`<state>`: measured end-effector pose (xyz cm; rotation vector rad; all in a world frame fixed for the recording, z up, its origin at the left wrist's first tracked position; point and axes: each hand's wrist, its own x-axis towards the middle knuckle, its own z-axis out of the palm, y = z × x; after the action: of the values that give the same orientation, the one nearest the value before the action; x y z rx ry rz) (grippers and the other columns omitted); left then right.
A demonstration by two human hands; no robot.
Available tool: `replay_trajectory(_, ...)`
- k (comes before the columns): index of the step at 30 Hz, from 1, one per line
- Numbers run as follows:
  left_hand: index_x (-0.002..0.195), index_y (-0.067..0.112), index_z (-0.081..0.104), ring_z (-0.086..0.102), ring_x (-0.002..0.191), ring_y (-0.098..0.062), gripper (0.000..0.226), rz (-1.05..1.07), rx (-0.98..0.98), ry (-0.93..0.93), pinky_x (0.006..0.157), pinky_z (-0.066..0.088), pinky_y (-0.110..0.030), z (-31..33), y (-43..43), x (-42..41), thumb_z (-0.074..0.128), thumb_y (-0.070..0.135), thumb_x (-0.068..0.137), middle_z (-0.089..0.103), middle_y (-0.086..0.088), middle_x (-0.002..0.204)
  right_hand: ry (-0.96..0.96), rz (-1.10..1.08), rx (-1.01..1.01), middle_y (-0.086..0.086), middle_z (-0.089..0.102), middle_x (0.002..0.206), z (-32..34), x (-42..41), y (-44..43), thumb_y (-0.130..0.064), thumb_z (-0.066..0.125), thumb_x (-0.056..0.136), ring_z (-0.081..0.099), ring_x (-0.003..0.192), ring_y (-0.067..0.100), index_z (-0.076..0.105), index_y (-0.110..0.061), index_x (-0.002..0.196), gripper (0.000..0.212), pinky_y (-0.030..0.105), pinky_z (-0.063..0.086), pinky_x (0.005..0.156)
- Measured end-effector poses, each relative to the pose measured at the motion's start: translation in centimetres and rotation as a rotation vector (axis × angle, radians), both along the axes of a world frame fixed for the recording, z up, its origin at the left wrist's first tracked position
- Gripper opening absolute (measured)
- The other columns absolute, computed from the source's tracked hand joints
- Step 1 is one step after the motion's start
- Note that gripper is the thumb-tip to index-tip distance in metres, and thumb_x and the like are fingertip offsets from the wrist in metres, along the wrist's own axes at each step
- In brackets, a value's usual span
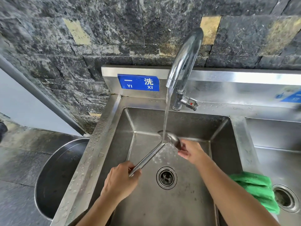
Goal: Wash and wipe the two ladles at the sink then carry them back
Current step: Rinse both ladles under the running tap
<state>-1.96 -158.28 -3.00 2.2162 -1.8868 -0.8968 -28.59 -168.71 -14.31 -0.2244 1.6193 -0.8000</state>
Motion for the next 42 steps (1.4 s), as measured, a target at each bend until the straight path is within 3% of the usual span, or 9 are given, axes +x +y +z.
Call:
replay_trajectory(3, 0.078, 0.031, 0.065, 0.061, 0.055, -0.001, 0.024, -0.036, -0.021, 0.003, 0.047, 0.036, -0.015, 0.5, -0.9, -0.4, 0.060, 0.052, 0.087, 0.067, 0.007, 0.060, -0.095, -0.028, 0.007, 0.015, 0.068, 0.102, 0.5, -2.1, -0.7, -0.020, 0.074, 0.091, 0.065, 0.072, 0.020, 0.067, -0.003, 0.116, 0.031, 0.025, 0.056, 0.045)
replay_trajectory(6, 0.079, 0.032, 0.066, 0.059, 0.057, 0.003, 0.020, -0.076, -0.033, 0.009, 0.048, 0.032, -0.011, 0.8, -1.9, -0.8, 0.063, 0.050, 0.087, 0.066, 0.010, 0.061, -0.174, 0.016, -0.012, 0.015, 0.072, 0.088, 1.8, -3.9, -1.0, -0.033, 0.077, 0.088, 0.059, 0.062, 0.018, 0.064, 0.003, 0.116, 0.047, 0.031, 0.057, 0.058)
replay_trajectory(12, 0.078, 0.034, 0.066, 0.060, 0.060, -0.001, 0.021, -0.134, -0.076, -0.018, 0.054, 0.043, -0.024, 0.7, -4.7, -1.0, 0.065, 0.054, 0.081, 0.064, 0.013, 0.060, -0.197, 0.132, -0.076, 0.013, 0.070, 0.093, 5.3, -6.0, -1.4, -0.037, 0.079, 0.084, 0.068, 0.084, 0.024, 0.064, -0.008, 0.094, 0.034, 0.039, 0.054, 0.093)
replay_trajectory(19, 0.079, 0.032, 0.067, 0.062, 0.065, -0.004, 0.023, -0.265, -0.114, -0.035, 0.058, 0.045, -0.026, 1.2, -9.0, 0.0, 0.064, 0.055, 0.082, 0.066, 0.013, 0.066, -0.190, 0.204, -0.125, 0.009, 0.069, 0.102, 7.3, -6.7, -1.2, -0.035, 0.082, 0.078, 0.066, 0.098, 0.021, 0.066, -0.005, 0.110, 0.047, 0.039, 0.051, 0.098)
replay_trajectory(22, 0.080, 0.036, 0.064, 0.063, 0.066, -0.004, 0.025, -0.306, -0.128, -0.031, 0.065, 0.054, -0.031, 1.1, -10.4, 0.3, 0.062, 0.061, 0.077, 0.066, 0.014, 0.068, -0.207, 0.217, -0.128, 0.006, 0.065, 0.084, 7.8, -7.1, -0.7, -0.037, 0.088, 0.063, 0.061, 0.078, 0.016, 0.068, -0.008, 0.107, 0.057, 0.037, 0.052, 0.091)
replay_trajectory(26, 0.082, 0.042, 0.063, 0.063, 0.067, -0.004, 0.030, -0.363, -0.135, -0.002, 0.067, 0.055, -0.033, 0.6, -11.5, -0.1, 0.057, 0.069, 0.072, 0.066, 0.017, 0.070, -0.220, 0.192, -0.147, 0.009, 0.042, 0.070, 8.6, -8.2, 0.5, -0.041, 0.087, 0.062, 0.046, 0.042, 0.009, 0.069, -0.013, 0.081, 0.038, 0.036, 0.048, 0.099)
replay_trajectory(32, 0.085, 0.034, 0.066, 0.063, 0.067, -0.006, 0.033, -0.442, -0.140, 0.104, 0.068, 0.055, -0.034, 0.4, -12.7, -2.3, 0.060, 0.064, 0.073, 0.067, 0.014, 0.070, -0.105, 0.204, -0.177, 0.010, 0.062, 0.109, 10.3, -10.0, 1.3, -0.050, 0.099, 0.042, 0.036, 0.035, 0.005, 0.071, -0.017, 0.095, 0.069, 0.030, 0.045, 0.084)
replay_trajectory(37, 0.087, 0.031, 0.067, 0.065, 0.065, -0.006, 0.032, -0.516, -0.182, 0.129, 0.066, 0.056, -0.035, 0.1, -13.9, -3.6, 0.060, 0.060, 0.077, 0.068, 0.012, 0.069, -0.083, 0.000, -0.169, 0.004, 0.056, 0.075, 11.8, -11.6, 1.9, -0.044, 0.086, 0.063, 0.042, 0.046, 0.010, 0.062, -0.015, 0.083, 0.043, 0.028, 0.043, 0.072)
replay_trajectory(42, 0.077, 0.034, 0.063, 0.063, 0.065, -0.005, 0.026, -0.562, -0.217, 0.171, 0.064, 0.051, -0.031, -0.5, -14.4, -4.8, 0.059, 0.060, 0.077, 0.066, 0.012, 0.065, -0.264, -0.417, -0.120, 0.022, 0.059, 0.100, 12.5, -13.1, 2.1, -0.034, 0.059, 0.100, 0.062, 0.090, 0.029, 0.053, 0.005, 0.103, 0.040, 0.045, 0.053, 0.093)
